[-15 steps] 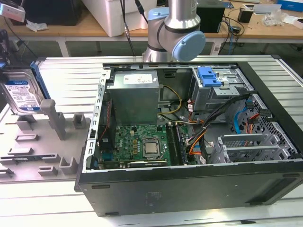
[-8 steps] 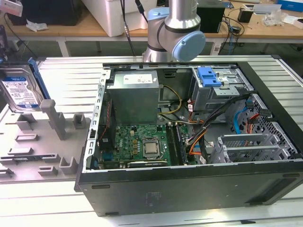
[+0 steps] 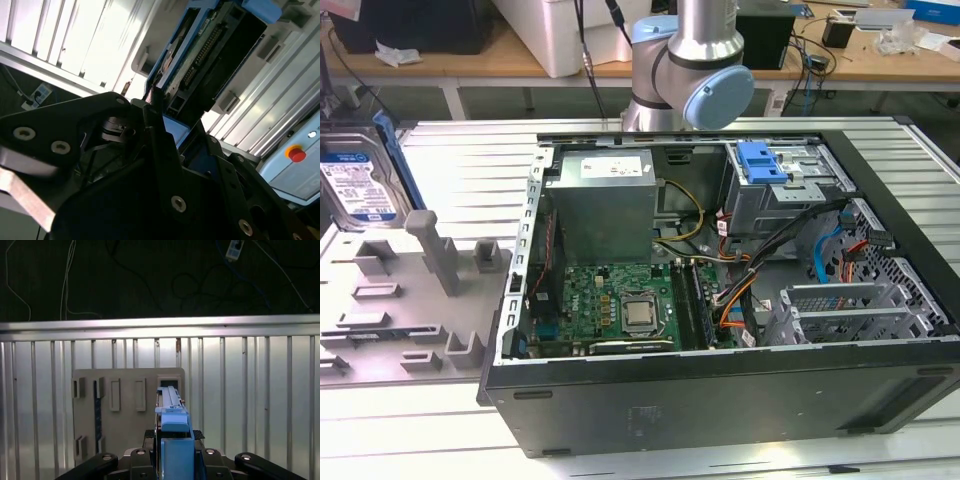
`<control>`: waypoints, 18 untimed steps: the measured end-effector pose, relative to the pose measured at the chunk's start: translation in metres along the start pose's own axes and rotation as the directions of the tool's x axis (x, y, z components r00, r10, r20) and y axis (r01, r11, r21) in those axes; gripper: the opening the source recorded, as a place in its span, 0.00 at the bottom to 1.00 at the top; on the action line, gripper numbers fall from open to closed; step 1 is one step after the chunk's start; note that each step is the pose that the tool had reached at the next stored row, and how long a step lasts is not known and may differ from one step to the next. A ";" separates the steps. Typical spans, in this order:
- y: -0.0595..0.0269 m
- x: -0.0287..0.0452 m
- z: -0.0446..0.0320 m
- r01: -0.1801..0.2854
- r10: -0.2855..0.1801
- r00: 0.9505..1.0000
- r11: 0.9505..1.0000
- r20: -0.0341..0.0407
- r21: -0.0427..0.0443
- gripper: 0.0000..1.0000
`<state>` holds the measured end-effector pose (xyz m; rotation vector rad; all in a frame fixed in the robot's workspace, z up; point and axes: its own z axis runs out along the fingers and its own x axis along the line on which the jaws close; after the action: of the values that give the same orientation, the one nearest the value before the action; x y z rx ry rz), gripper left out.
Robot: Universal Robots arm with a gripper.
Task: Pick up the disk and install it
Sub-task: 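Pick up the disk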
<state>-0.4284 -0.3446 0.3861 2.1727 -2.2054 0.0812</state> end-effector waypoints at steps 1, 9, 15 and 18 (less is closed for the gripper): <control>0.0000 0.0001 -0.0013 0.000 0.000 1.000 1.000 0.000 0.000 0.36; -0.0001 0.0009 -0.0129 0.000 0.000 1.000 1.000 -0.005 0.000 0.36; -0.0001 0.0015 -0.0216 0.000 0.000 1.000 1.000 -0.008 0.000 0.36; -0.0001 0.0019 -0.0273 0.000 0.000 1.000 1.000 -0.009 0.000 0.36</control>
<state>-0.4285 -0.3446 0.4135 2.1683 -2.2010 0.0905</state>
